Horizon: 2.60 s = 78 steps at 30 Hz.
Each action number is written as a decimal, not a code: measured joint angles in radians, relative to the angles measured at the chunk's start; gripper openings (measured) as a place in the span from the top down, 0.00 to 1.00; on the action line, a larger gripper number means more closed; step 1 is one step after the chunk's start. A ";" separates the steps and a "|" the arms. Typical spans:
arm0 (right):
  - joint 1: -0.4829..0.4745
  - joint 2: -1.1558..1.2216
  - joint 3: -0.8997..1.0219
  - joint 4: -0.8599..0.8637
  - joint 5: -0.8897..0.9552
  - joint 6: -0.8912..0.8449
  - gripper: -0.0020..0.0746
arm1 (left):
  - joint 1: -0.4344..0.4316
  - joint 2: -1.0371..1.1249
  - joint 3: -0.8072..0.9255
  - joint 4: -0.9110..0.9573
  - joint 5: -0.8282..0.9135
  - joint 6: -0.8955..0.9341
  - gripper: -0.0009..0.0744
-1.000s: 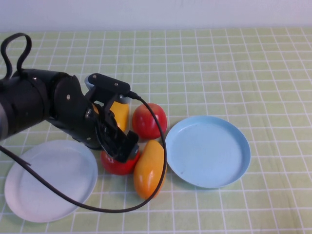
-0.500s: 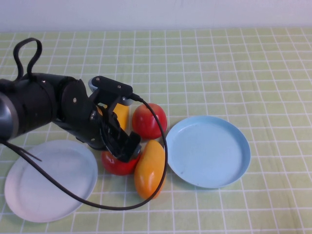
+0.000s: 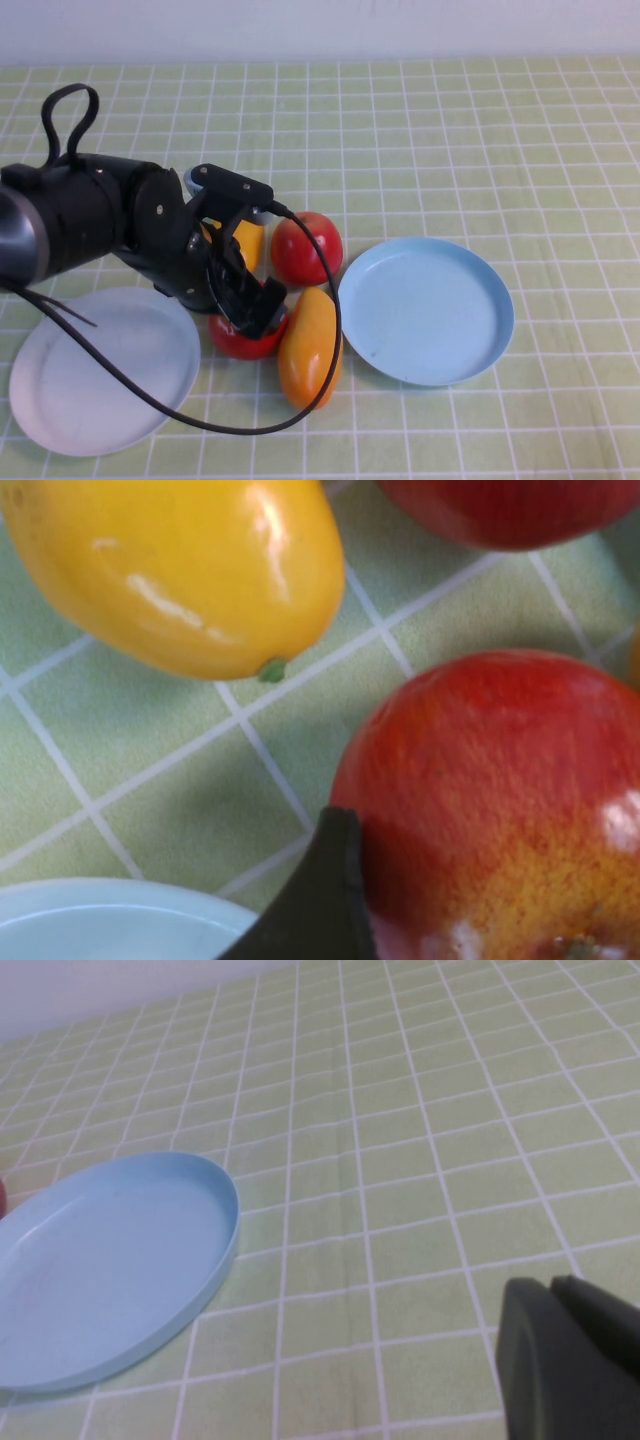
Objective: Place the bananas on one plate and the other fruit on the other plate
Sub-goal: Put one type of fruit in the left plate
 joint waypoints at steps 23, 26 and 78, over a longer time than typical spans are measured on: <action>0.000 0.000 0.000 0.000 0.000 0.000 0.99 | 0.083 -0.162 -0.055 0.140 0.320 -0.103 0.22; 0.000 0.000 0.000 0.000 0.000 0.000 1.00 | 0.149 -0.170 -0.057 0.202 0.441 -0.170 0.22; 0.000 0.000 0.000 0.002 0.002 0.000 1.00 | 0.036 -0.183 -0.072 -0.009 0.054 -0.095 0.10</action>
